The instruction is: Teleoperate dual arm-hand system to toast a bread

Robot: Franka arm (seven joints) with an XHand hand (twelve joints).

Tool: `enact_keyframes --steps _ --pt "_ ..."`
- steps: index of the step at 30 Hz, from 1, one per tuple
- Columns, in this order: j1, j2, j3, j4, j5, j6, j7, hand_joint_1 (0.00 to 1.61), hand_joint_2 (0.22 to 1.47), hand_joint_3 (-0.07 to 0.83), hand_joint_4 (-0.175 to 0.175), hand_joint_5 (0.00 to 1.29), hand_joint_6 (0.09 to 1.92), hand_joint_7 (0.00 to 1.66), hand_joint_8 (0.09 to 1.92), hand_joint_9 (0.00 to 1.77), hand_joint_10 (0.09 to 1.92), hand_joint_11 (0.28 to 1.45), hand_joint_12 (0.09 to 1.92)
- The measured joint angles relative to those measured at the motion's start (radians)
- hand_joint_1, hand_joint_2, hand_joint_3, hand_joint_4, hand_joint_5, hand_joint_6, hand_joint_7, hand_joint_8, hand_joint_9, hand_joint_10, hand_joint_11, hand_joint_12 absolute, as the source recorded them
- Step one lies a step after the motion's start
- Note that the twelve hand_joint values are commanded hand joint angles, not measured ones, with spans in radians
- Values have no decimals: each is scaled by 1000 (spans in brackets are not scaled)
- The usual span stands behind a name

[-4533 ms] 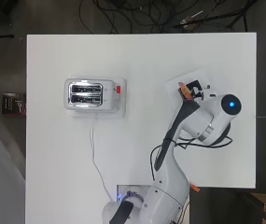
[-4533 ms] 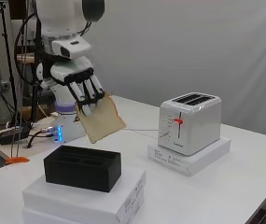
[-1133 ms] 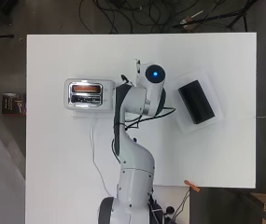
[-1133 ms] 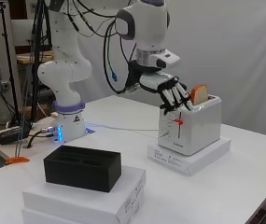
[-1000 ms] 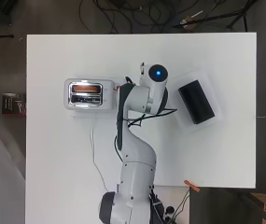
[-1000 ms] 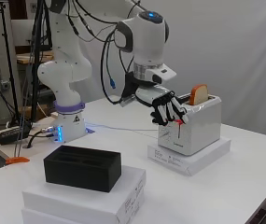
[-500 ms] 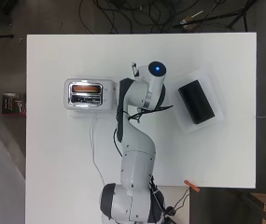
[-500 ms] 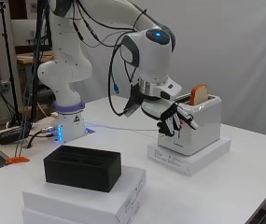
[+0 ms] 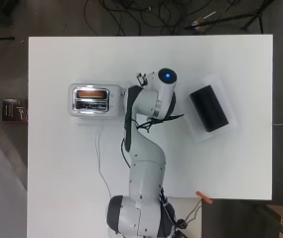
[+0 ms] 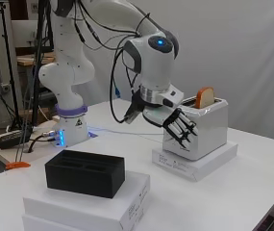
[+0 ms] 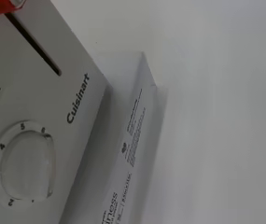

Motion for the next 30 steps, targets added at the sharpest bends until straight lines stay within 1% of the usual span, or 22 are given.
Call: enact_keyframes --steps 4,11,14,19,26,30 --pt "3 14 18 14 -27 -5 20 139 1116 -1 58 362 87 515 87 636 87 472 87" --pt "-4 95 13 68 -25 -37 19 200 1101 -5 28 321 87 517 87 649 87 473 87" --pt "-6 133 13 81 -28 -48 24 230 1103 -2 22 316 87 524 87 661 87 477 87" --pt "-7 150 14 108 -25 -36 18 252 1115 3 23 300 87 509 87 646 87 471 87" --pt "-11 94 -3 101 -44 -35 29 211 1118 3 32 314 87 488 87 608 87 462 87" --pt "-9 62 8 103 -40 -14 18 192 1129 5 35 312 87 462 87 580 87 453 87"
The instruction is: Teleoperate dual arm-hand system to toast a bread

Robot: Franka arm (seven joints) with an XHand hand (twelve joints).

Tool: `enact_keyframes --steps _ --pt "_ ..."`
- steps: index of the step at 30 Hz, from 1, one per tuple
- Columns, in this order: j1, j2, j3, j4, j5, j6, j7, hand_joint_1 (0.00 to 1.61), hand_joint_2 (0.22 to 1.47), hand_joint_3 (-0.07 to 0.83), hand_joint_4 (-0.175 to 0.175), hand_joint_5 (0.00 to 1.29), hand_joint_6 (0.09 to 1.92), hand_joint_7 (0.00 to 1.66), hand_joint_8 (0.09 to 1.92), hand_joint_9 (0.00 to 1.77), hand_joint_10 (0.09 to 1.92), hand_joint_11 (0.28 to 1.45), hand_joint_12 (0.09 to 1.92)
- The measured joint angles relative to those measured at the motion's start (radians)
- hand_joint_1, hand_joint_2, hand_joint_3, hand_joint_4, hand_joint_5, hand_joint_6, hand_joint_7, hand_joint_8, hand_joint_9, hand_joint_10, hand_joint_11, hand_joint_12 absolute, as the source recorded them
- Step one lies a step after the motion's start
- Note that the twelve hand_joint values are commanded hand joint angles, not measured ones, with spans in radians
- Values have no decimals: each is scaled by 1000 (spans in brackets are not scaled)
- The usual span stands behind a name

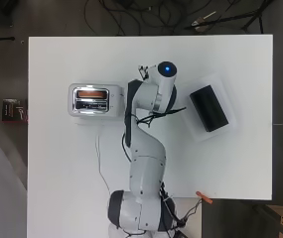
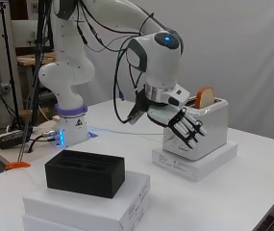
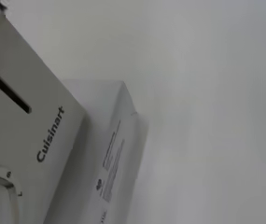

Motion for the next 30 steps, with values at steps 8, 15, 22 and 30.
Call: enact_keyframes --steps 8,15,22,30 --pt "9 26 51 73 -36 -99 -74 416 940 -24 -1 168 87 365 87 509 87 440 87" --pt "8 8 59 64 -86 -143 -138 237 1115 10 -52 228 87 306 87 410 87 416 87" --pt "0 -10 30 34 -10 -109 -153 231 1129 -5 -50 266 87 410 87 529 87 446 87" --pt "-7 66 19 39 57 -67 25 268 1089 -10 -38 290 87 480 87 601 87 455 87"
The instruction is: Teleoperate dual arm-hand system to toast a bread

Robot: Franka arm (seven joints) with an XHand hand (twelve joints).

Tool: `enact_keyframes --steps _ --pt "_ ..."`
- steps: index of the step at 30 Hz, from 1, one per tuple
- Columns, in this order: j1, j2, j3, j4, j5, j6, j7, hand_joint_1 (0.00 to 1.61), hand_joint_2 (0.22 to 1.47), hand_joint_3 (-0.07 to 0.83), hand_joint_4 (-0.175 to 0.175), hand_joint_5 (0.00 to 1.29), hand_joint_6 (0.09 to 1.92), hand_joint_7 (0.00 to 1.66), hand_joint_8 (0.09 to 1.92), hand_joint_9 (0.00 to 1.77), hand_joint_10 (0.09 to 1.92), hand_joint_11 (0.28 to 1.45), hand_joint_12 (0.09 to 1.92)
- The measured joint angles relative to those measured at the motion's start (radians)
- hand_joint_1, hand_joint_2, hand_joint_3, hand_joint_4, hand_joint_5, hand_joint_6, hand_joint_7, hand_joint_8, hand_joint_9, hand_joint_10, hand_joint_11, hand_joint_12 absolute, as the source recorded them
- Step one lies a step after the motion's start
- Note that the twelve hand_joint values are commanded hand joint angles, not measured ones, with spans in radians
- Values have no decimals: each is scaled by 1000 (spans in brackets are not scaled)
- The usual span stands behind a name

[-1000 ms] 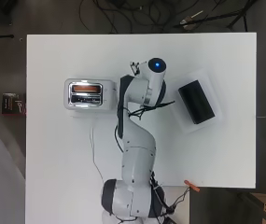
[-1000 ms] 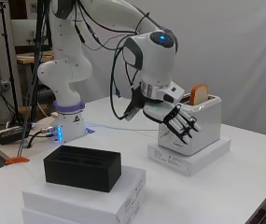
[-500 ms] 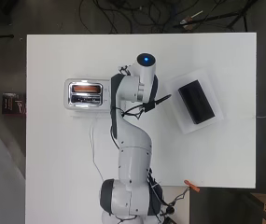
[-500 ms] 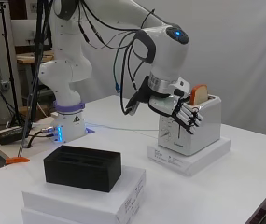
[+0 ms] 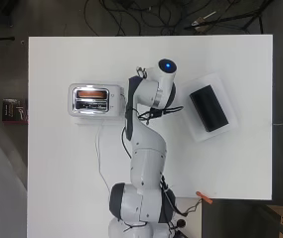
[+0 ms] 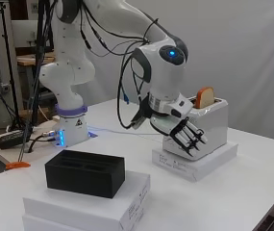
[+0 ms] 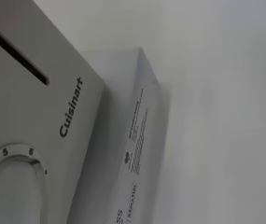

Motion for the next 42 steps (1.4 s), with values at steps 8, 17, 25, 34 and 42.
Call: enact_keyframes --steps 8,17,25,34,42 --pt "-5 23 2 24 26 -2 -70 221 1061 -4 10 335 87 580 87 708 87 485 87" --pt "-3 -22 12 -25 -17 40 -112 242 1050 1 40 359 87 614 87 716 87 497 87" --pt "-14 -23 -12 -74 10 54 -179 370 1092 0 15 299 87 664 87 812 87 543 87" --pt "-16 17 1 -35 27 39 -152 482 1174 -2 -18 339 87 989 149 1081 280 744 87" --pt "-14 21 7 5 14 26 -89 164 1097 -2 22 323 87 614 87 710 87 481 87"
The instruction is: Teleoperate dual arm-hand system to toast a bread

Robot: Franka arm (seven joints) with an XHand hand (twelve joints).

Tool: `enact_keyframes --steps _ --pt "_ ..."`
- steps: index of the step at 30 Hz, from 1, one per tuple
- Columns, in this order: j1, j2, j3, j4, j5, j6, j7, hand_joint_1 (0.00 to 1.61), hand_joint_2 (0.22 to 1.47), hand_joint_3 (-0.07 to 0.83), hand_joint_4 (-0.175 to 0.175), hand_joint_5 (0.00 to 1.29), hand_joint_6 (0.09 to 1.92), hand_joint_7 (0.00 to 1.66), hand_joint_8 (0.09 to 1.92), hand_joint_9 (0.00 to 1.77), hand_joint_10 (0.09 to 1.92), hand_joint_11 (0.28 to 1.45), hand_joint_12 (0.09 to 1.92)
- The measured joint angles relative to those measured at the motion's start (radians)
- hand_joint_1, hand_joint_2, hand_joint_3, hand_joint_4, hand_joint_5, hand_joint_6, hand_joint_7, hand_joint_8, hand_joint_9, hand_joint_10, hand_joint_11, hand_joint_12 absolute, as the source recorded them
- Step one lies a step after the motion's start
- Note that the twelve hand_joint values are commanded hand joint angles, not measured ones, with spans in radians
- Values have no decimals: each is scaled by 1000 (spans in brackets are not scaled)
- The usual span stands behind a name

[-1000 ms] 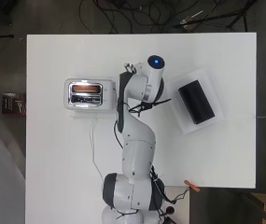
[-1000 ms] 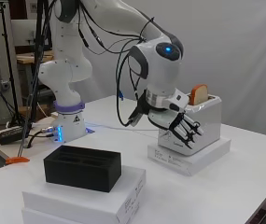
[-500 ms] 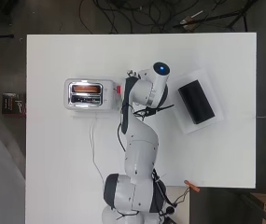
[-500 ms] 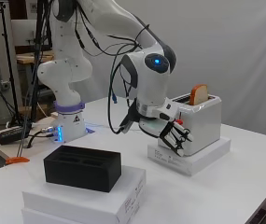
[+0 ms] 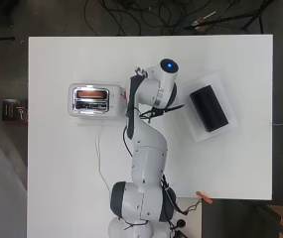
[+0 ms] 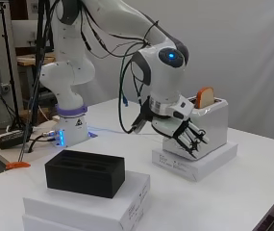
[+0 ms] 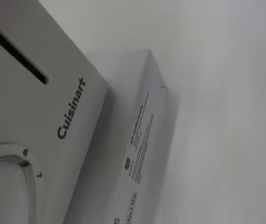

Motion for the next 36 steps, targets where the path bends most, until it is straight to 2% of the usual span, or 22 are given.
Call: enact_keyframes --steps 7,17,21,26,30,32,33,36 --pt "2 22 15 33 -8 12 -16 187 1027 -20 15 265 87 557 87 688 87 478 87" --pt "-8 26 0 15 0 37 -129 142 964 -23 20 301 87 497 87 614 87 464 87" --pt "-11 -5 -5 -35 3 50 -155 129 951 -20 14 311 87 499 87 616 87 467 87" --pt "-12 -32 -6 -83 7 77 -173 324 1082 16 -3 329 87 549 87 677 87 485 87" --pt "-12 -25 3 -87 15 80 -188 339 1102 16 -8 354 87 581 87 694 87 486 87" --pt "-12 -19 8 -81 14 86 -186 265 1030 -3 -8 376 87 589 87 688 87 482 87" --pt "-12 -14 10 -73 16 82 -182 290 1030 1 -6 385 87 594 87 686 87 480 87" --pt "-9 4 16 -62 6 79 -149 398 1131 13 -4 383 87 620 87 713 87 483 87"
